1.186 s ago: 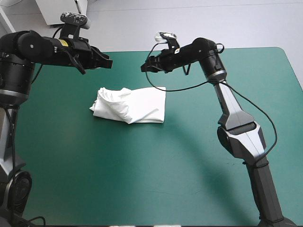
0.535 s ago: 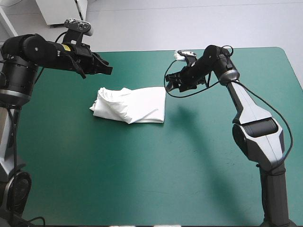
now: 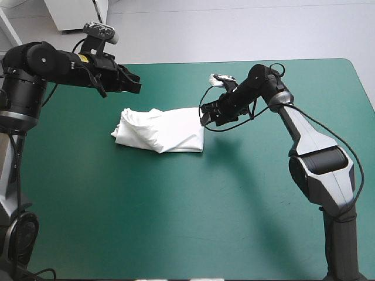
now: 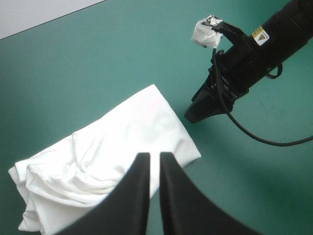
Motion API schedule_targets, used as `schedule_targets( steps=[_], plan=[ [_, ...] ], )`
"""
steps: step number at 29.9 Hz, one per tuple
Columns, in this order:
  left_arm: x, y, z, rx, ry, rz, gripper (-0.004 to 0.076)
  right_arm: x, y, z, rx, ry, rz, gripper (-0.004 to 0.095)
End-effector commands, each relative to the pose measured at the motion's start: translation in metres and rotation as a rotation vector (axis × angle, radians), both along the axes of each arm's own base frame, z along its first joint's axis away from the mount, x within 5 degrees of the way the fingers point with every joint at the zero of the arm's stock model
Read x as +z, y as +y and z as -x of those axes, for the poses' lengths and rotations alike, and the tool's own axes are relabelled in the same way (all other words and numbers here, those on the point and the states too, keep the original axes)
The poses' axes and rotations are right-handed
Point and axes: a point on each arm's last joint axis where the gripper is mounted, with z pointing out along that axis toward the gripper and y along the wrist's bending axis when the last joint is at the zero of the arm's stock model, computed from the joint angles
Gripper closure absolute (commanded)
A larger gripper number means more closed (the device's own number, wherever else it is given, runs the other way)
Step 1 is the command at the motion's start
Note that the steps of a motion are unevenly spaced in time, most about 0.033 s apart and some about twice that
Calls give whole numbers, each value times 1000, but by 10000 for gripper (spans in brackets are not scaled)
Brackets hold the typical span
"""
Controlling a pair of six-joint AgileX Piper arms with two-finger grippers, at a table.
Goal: Fold the cloth
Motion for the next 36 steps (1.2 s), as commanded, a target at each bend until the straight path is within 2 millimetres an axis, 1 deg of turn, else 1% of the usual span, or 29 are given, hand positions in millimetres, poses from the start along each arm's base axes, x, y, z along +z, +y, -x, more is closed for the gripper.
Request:
schedule_targets(
  steps=[1, 4, 6, 10, 15, 20, 21, 22, 24, 26, 28, 29, 32, 34, 36],
  plan=[
    [21, 0, 22, -39, -44, 41, 587, 29, 2, 5, 11, -75, -62, 328],
    [22, 0, 23, -46, -49, 41, 524, 21, 4, 2, 17, -63, -75, 329],
    [22, 0, 23, -46, -49, 41, 500, 16, 7, -1, 12, -49, -107, 329],
    [22, 0, 23, -45, -51, 39, 498, 5, 16, -6, 20, -38, -183, 328],
    [22, 0, 23, -44, -53, 35, 499, -11, 24, -11, 22, -14, -191, 329],
    [23, 0, 23, -44, -55, 35, 499, -27, 38, -13, 32, 33, -237, 332],
    [24, 0, 25, -45, -58, 38, 499, -30, 39, -13, 35, 39, -235, 350],
    [24, 1, 25, -45, -60, 38, 499, -32, 42, -12, 39, 43, -232, 401],
    [27, 1, 29, -45, -68, 40, 499, -34, 43, -11, 48, 43, -219, 565],
    [30, 2, 33, -45, -79, 41, 499, -34, 43, -11, 71, 27, -214, 770],
    [34, 3, 37, -46, -91, 43, 499, -35, 42, -10, 90, 17, -199, 926],
    [36, 3, 40, -46, -99, 45, 499, -36, 41, -10, 97, 24, -180, 912],
    [41, 5, 47, -45, -114, 48, 499, -43, 33, -10, 81, 41, -75, 913],
    [45, 6, 52, -41, -123, 55, 499, -45, 21, -14, 45, 40, -14, 913],
    [48, 6, 57, -37, -131, 61, 499, -38, 5, -18, 5, 29, -3, 913]
  ],
)
